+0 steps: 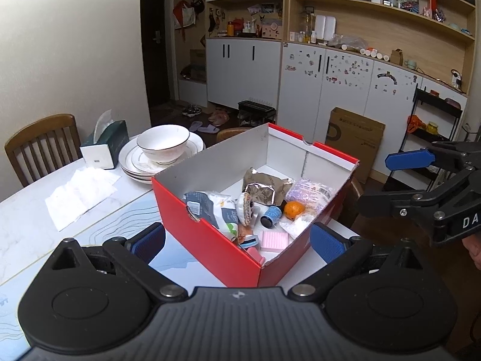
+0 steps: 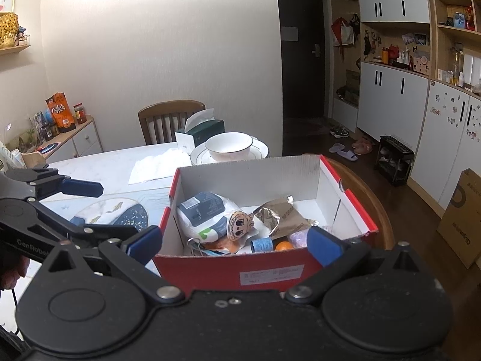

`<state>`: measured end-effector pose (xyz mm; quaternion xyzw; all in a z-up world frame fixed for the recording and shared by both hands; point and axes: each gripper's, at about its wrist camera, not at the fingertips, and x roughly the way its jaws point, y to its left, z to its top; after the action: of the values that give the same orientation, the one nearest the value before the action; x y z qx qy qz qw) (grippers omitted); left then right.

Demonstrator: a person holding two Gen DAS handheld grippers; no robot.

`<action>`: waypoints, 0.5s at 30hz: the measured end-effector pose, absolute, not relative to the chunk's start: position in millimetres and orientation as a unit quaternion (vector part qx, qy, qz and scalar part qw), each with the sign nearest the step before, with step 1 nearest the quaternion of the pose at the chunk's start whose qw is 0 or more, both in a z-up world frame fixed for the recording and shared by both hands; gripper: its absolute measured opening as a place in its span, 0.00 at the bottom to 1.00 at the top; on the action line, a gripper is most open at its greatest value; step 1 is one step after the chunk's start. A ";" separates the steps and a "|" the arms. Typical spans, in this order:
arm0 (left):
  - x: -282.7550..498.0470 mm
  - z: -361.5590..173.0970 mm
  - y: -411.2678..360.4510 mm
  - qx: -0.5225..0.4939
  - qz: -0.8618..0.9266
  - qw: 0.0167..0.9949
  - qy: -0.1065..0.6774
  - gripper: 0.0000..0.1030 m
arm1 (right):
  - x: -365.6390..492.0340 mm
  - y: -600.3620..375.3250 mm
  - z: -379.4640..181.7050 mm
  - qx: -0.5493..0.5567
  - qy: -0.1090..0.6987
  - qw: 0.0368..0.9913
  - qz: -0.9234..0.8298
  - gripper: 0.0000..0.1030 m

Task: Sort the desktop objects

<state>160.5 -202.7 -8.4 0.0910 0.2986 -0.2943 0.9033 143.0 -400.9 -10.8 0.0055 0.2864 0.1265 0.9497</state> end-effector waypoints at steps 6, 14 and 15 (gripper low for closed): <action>160.9 -9.5 -203.1 0.091 -0.298 0.901 0.303 1.00 | 142.1 -401.2 -11.8 0.008 0.289 0.949 0.124 1.00; 162.2 -13.8 -203.7 0.091 -0.306 0.894 0.315 1.00 | 143.9 -401.0 -14.6 0.011 0.297 0.947 0.119 1.00; 162.3 -14.3 -203.6 0.092 -0.306 0.893 0.316 1.00 | 143.7 -401.0 -14.8 0.012 0.298 0.947 0.119 1.00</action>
<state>162.3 -203.6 -14.3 0.0920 0.3158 -0.3061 0.8934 143.7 -401.0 -14.8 0.0117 0.2976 0.1189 0.9472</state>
